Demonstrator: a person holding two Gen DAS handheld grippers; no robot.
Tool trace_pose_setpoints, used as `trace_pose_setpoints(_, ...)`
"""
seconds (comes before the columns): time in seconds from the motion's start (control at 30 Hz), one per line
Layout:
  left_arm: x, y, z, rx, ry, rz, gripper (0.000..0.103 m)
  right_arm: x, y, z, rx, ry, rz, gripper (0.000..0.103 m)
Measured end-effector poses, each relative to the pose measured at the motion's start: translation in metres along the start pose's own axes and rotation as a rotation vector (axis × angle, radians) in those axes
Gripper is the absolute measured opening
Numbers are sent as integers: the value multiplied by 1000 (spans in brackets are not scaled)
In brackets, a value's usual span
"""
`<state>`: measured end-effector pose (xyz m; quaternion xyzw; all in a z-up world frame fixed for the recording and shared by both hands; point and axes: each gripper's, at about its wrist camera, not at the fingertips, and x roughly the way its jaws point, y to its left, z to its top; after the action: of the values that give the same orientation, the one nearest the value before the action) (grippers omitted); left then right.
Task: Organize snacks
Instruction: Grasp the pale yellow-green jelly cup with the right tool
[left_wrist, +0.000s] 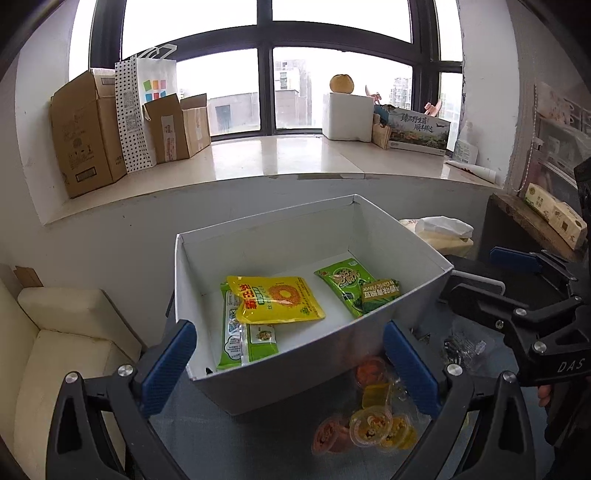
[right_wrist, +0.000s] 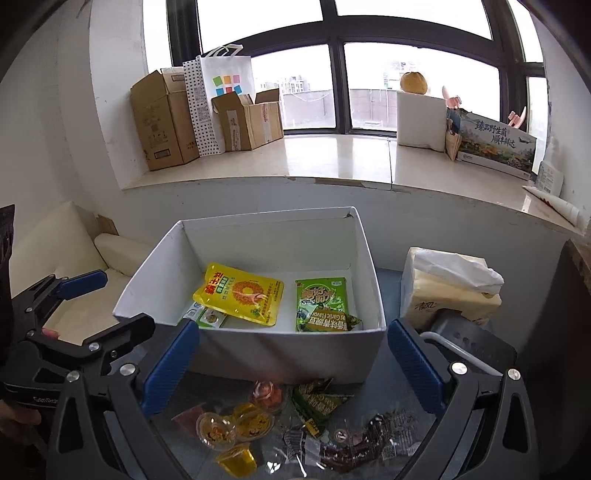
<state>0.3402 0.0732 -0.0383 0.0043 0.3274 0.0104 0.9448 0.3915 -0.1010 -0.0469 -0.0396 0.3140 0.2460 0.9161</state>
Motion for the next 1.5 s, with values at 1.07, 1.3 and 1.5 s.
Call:
trace_pose_setpoints(1.07,-95,-28,-164,-95,103,-77,103,18,-18,-157,137,213,-47,103)
trace_pose_setpoints(1.3,-83,-24,-165,-108,128,-75,103,40,-15,-149,98,241,-78,55)
trace_pose_setpoints(1.5,-72,-28,-162,-103,138,-82,103,37,-14,-149,74,229,-45,46)
